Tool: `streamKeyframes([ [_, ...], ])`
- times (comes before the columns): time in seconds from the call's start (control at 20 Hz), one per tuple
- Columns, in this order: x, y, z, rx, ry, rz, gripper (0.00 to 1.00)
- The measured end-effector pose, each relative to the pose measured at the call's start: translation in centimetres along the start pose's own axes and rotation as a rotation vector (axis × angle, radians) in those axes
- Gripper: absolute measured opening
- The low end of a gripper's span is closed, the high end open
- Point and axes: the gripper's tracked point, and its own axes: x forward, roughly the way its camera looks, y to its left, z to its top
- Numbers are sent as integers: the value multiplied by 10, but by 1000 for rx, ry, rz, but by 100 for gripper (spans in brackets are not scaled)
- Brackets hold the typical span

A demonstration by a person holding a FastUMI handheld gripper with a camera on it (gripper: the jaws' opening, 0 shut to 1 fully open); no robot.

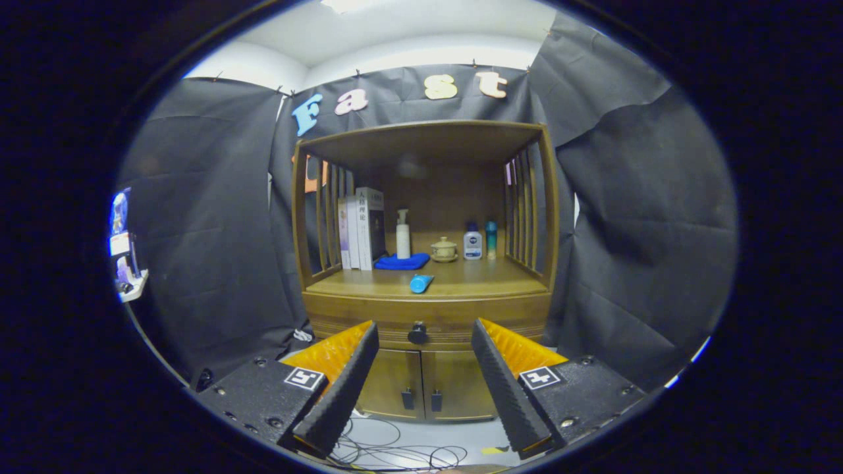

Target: Pull open the drawer, take out the items inside it, and place them on the countertop above the cabinet.

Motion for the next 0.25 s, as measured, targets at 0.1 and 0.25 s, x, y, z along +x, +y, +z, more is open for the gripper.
streamKeyframes([
  [0.1,-18,-1,3,0,-11,6,93],
  [0.25,-33,-10,0,9,-18,-2,94],
])
